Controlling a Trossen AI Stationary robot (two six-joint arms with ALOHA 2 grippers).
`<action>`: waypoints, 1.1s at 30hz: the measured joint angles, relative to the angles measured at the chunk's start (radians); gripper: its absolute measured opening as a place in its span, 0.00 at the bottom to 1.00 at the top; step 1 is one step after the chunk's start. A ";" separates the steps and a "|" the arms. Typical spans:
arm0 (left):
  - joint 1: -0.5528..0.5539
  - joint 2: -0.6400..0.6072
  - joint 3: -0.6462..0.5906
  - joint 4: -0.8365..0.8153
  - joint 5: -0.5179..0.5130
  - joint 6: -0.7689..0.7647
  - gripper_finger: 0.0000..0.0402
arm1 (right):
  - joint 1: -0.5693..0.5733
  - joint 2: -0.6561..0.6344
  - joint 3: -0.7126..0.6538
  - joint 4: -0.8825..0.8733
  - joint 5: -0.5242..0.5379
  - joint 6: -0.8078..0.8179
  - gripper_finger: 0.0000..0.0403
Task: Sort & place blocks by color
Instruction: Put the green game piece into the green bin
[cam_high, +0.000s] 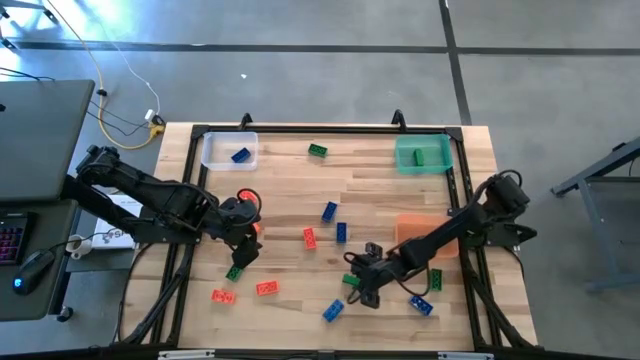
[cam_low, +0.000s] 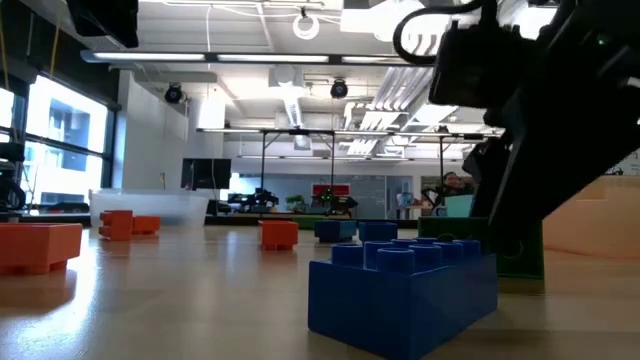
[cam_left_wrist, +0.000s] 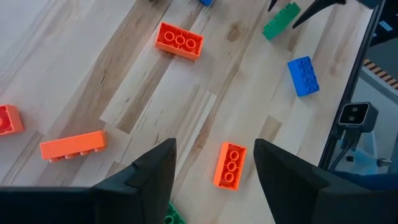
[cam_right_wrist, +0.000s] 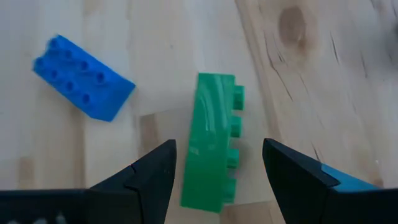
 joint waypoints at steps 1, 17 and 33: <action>0.000 0.000 0.000 0.000 0.000 0.000 0.51 | 0.000 0.007 0.000 0.001 0.001 0.008 0.56; 0.000 0.000 0.000 0.000 -0.023 0.087 0.51 | -0.001 0.010 0.000 0.005 -0.029 0.056 0.16; 0.105 0.000 0.000 0.000 -0.072 0.351 0.51 | -0.130 -0.169 0.000 -0.065 0.160 0.181 0.16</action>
